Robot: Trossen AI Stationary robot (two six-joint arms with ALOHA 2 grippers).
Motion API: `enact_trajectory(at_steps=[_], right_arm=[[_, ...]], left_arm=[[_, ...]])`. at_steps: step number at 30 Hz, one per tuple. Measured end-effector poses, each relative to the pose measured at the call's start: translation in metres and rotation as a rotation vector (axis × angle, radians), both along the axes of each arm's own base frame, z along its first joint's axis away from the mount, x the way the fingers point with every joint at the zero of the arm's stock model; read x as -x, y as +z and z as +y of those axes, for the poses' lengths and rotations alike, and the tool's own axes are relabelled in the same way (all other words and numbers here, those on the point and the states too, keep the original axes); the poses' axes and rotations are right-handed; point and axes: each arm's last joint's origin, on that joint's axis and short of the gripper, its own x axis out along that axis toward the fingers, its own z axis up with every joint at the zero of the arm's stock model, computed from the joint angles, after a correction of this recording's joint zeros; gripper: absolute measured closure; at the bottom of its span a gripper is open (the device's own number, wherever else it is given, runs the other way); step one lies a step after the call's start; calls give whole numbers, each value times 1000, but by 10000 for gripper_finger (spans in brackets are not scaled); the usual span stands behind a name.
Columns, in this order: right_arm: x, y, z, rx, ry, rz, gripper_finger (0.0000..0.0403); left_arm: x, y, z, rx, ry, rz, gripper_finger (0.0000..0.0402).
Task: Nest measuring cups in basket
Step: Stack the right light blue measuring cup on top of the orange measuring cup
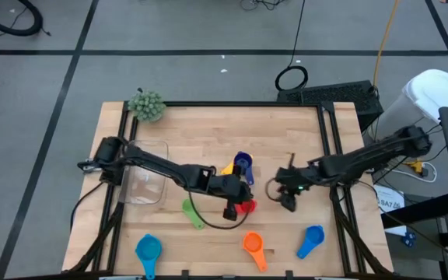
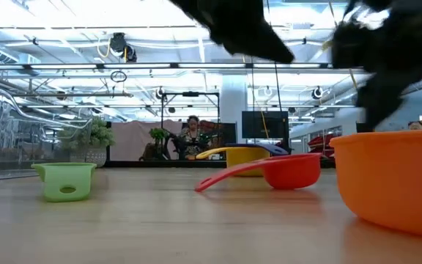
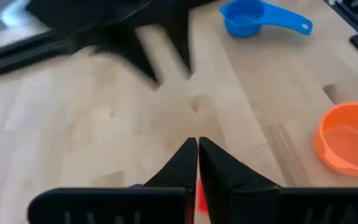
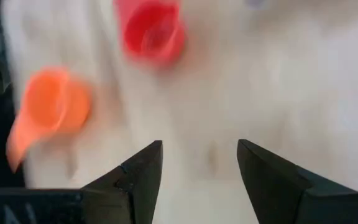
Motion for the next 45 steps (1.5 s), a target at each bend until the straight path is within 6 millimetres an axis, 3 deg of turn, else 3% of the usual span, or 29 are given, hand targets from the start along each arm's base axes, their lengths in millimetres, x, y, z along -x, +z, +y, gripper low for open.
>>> enact_trajectory(at_steps=[6,11,17,20,29,45], right_arm=[[32,13,26,-103,67,53,204],[45,7,55,-136,172,148,204],[50,12,77,-27,247,299,204],[47,16,87,43,279,339,204],[49,-9,109,124,305,447,204],[48,-25,114,192,328,513,204]], left_arm=[[18,38,6,-58,61,-60,380],[34,62,12,-90,107,-88,380],[51,83,17,-116,153,-107,380],[55,83,19,-143,194,-81,380],[61,75,22,-161,260,11,380],[68,68,24,-191,294,103,380]])
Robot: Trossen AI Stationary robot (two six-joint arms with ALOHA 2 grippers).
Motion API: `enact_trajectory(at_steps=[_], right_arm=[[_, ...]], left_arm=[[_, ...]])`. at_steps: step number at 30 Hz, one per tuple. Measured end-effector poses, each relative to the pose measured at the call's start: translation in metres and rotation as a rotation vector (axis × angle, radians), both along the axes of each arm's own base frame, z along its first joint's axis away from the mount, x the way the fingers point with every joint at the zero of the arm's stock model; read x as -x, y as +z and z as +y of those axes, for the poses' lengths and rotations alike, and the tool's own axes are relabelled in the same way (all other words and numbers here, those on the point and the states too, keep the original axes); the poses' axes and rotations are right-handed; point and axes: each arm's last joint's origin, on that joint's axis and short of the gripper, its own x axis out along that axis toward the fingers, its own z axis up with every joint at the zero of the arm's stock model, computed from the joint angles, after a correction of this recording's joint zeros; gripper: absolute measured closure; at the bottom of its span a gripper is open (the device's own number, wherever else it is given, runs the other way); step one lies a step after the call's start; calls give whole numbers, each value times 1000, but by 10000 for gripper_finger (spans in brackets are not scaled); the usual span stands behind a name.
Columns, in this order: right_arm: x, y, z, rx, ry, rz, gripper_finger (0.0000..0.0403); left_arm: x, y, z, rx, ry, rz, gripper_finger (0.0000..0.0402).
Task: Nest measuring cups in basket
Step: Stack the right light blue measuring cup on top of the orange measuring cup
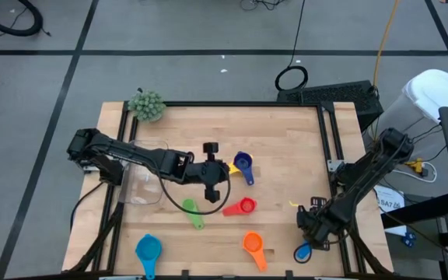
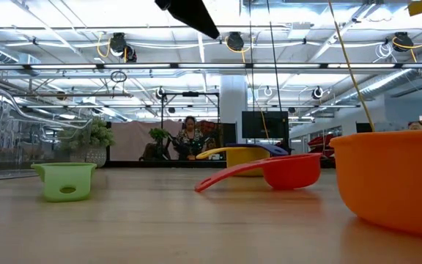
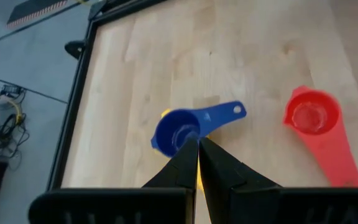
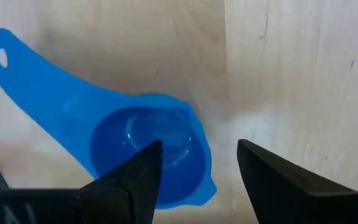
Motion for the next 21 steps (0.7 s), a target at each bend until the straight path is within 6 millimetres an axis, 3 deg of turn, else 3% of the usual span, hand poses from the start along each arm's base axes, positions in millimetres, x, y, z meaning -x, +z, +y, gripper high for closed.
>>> enact_trajectory(at_steps=[12,15,19,21], right_arm=[[-3,-8,2,21,-1,16,213],[-3,-8,2,29,6,18,257],[-1,-8,-1,50,25,35,367],[1,-8,-2,64,29,47,391]], left_arm=[[6,-5,-1,-1,14,69,380],[6,-5,-1,1,16,72,380],[6,-5,-1,3,19,72,380],[6,-5,-1,3,20,72,380]])
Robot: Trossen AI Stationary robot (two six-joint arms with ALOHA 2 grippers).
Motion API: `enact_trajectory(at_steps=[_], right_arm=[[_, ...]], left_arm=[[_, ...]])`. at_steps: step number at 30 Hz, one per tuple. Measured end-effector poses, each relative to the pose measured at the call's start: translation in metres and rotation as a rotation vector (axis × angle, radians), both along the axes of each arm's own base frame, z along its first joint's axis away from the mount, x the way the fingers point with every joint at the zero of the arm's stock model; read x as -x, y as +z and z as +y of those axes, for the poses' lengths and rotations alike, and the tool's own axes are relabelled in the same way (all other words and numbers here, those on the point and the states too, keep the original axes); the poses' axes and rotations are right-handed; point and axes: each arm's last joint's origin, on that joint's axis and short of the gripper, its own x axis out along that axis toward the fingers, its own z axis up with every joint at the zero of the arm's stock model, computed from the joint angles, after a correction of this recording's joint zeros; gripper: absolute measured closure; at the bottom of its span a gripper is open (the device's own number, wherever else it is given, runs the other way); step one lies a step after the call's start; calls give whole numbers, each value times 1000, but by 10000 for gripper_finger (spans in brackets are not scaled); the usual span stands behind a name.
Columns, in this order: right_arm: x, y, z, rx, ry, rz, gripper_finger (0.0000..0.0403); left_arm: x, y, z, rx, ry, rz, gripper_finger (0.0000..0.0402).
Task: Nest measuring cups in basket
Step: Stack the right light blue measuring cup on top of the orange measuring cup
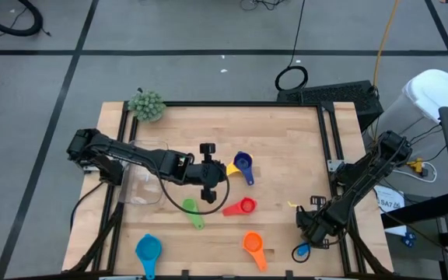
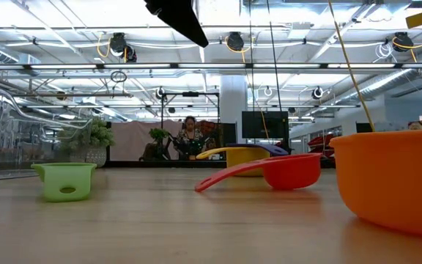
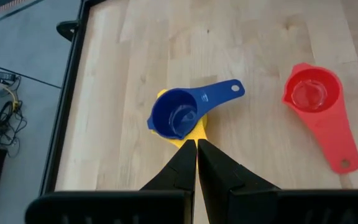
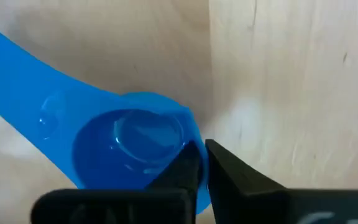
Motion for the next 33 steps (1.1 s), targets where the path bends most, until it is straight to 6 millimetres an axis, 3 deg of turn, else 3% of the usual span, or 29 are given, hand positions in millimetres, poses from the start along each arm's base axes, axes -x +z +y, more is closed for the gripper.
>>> enact_trajectory(at_steps=[3,6,14,18,21,25,29,33], right_arm=[[0,2,-1,15,19,13,399],[-11,16,-1,35,77,-44,400],[-82,92,-7,98,354,-414,402],[-114,115,-5,116,552,-478,402],[-135,115,4,136,724,-461,402],[-150,99,14,163,892,-368,402],[-156,85,18,166,942,-322,402],[-165,83,22,160,928,-385,402]], left_arm=[[1,-1,0,1,3,7,380],[3,-2,1,-12,19,33,380],[6,-5,10,-40,77,69,381],[13,2,13,-22,101,64,380],[25,13,15,2,126,54,380],[42,33,16,48,158,-10,380],[56,54,15,84,173,-116,380],[65,68,17,81,212,-208,380]])
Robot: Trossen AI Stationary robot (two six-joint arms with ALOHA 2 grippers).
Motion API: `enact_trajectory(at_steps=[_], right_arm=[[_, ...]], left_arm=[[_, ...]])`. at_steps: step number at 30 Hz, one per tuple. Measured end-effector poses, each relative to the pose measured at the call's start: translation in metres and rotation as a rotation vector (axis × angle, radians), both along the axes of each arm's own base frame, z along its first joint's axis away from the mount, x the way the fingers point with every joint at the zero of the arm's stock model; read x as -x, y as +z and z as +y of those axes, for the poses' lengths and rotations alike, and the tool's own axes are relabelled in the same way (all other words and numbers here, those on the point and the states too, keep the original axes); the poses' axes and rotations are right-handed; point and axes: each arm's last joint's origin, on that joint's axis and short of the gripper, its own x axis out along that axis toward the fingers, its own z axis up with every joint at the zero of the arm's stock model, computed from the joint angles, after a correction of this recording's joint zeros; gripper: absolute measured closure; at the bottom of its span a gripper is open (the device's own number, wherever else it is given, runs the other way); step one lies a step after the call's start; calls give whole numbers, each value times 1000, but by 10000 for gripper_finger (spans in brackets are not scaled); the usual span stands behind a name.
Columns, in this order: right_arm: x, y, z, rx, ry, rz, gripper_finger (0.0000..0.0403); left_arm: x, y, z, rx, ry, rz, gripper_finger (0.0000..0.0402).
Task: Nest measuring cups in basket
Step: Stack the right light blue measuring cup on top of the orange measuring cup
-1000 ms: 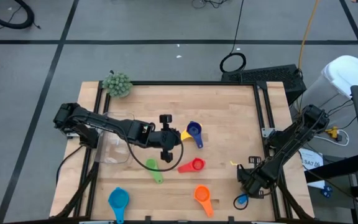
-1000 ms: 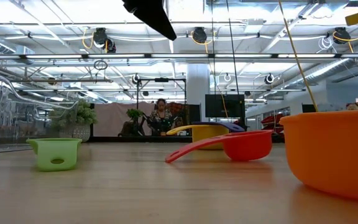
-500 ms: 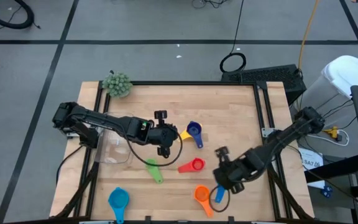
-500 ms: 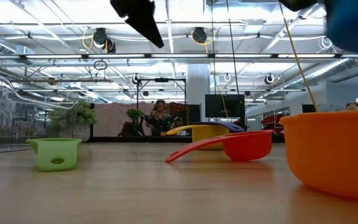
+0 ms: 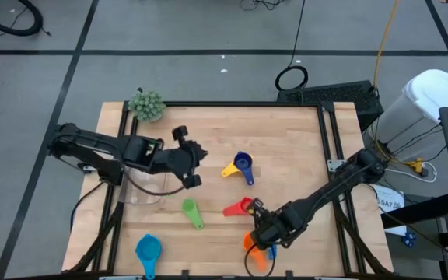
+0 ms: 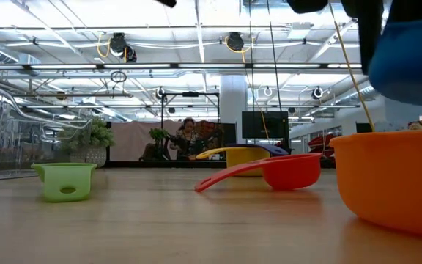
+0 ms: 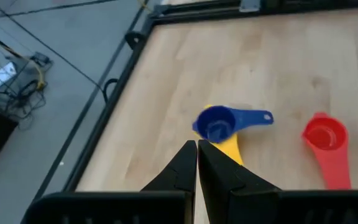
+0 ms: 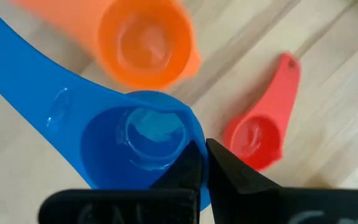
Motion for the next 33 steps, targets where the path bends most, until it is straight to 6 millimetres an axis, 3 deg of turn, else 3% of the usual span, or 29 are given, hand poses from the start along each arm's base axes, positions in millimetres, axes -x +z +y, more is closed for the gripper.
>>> enact_trajectory(at_steps=[7,10,16,33], right_arm=[[-27,19,15,-32,-2,-111,403],[-36,14,21,-16,14,-92,403],[-37,-3,25,20,36,5,403],[-44,-3,30,-63,12,-56,403]], left_arm=[[6,12,1,12,13,-83,380],[7,14,1,22,17,-104,380],[8,14,-6,36,3,-106,380],[9,14,-12,47,11,-126,380]])
